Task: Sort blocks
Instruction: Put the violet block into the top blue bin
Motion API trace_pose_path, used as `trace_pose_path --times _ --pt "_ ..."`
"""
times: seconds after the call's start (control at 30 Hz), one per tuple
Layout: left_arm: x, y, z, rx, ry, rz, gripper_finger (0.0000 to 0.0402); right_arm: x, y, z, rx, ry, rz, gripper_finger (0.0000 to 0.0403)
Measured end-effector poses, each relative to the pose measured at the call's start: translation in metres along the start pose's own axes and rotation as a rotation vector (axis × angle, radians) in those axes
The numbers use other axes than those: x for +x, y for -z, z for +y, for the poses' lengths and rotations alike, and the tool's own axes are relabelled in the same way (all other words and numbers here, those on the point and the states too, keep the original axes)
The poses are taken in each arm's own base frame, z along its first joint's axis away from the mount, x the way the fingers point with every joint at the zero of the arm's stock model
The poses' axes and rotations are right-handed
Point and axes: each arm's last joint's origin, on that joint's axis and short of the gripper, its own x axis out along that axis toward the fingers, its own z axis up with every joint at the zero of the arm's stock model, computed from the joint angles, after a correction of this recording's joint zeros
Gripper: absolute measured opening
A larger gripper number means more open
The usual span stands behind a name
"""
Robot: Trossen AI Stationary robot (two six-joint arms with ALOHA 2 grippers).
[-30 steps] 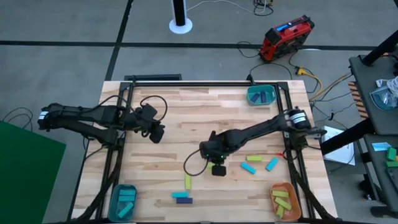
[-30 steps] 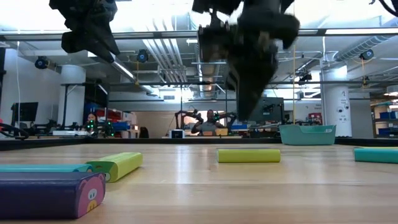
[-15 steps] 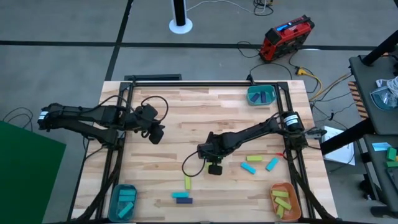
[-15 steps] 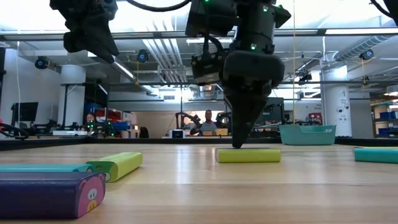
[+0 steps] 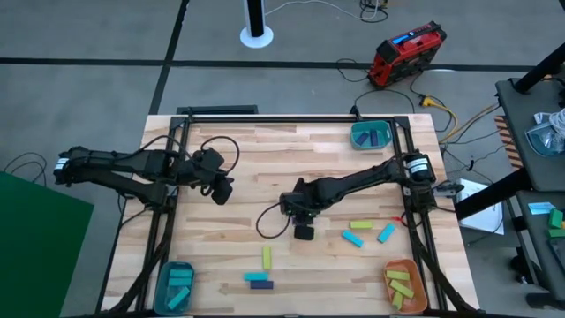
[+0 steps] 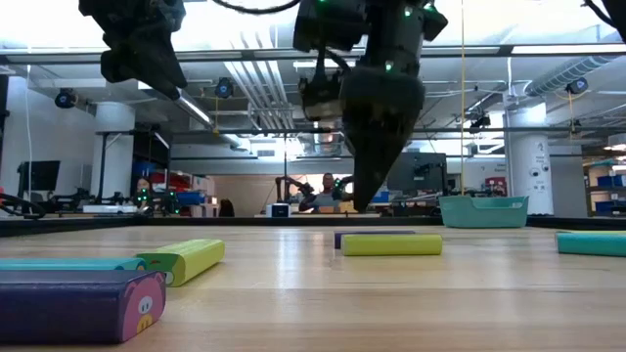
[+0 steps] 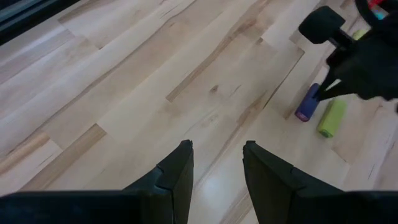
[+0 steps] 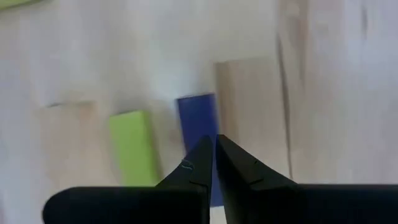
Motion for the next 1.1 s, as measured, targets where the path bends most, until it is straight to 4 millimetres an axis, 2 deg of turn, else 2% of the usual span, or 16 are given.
trace_pose_path --times 0.17,0.27,0.37,0.6,0.73,0.9,1.1 --pt "0.001 0.000 0.000 0.002 -0.003 0.004 0.0118 -0.004 0.001 0.002 -0.124 -0.013 -0.008 0.0013" --pt "0.001 0.000 0.000 0.001 -0.003 0.003 0.0118 -0.003 0.001 0.002 -0.142 -0.014 -0.003 0.0025" --pt "0.001 0.000 0.000 0.002 -0.003 0.003 0.0118 -0.002 0.001 0.002 -0.137 -0.015 -0.001 0.0059" --pt "0.001 0.000 0.000 0.002 -0.018 -0.008 0.0118 0.004 0.004 0.001 -0.150 -0.012 0.018 0.0173" --pt "0.001 0.000 0.000 0.002 -0.018 -0.008 0.0118 0.010 0.009 0.000 -0.152 -0.011 0.026 0.0214" --pt "0.001 0.000 0.000 0.009 -0.018 -0.009 0.0118 0.020 0.018 -0.002 -0.138 -0.011 0.033 0.0230" --pt "0.001 0.000 0.000 0.010 -0.018 -0.008 0.0118 0.030 0.026 -0.005 -0.118 -0.010 0.034 0.0218"
